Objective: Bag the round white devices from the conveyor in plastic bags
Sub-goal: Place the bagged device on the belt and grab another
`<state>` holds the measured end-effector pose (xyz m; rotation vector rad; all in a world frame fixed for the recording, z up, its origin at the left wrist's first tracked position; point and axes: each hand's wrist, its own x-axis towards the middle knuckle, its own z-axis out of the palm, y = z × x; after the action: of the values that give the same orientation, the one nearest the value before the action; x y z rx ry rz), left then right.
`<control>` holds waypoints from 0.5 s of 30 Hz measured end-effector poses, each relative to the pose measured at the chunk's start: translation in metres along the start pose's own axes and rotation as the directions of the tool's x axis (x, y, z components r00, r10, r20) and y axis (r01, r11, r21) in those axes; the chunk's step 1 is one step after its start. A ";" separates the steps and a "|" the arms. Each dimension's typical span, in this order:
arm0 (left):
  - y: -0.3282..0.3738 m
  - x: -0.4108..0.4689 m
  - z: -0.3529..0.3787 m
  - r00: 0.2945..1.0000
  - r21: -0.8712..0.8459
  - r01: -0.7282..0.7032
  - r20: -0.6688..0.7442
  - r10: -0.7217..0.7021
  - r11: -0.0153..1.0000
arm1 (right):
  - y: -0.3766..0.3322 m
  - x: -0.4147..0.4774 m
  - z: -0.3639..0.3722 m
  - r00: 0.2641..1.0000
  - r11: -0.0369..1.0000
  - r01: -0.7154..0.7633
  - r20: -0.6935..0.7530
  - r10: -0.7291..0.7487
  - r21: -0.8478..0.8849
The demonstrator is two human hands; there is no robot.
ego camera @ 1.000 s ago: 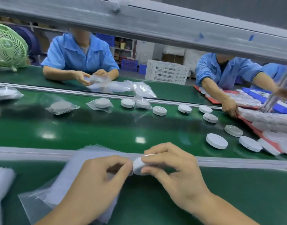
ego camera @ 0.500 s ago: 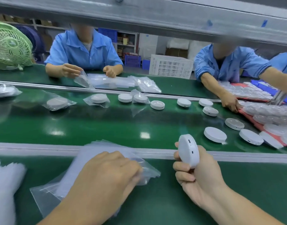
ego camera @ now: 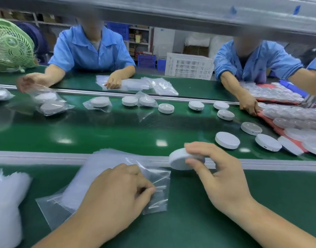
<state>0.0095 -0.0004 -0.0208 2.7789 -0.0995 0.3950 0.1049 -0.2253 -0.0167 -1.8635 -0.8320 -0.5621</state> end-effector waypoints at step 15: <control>0.016 0.001 0.001 0.997 -0.709 -0.040 -0.080 -0.024 0.704 | -0.026 -0.008 0.017 0.995 0.957 -0.067 -0.053 0.086 0.283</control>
<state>0.0089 -0.0163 -0.0166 1.9820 -0.1977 0.3715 0.0802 -0.2044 -0.0135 -1.6014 -0.7514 -0.4291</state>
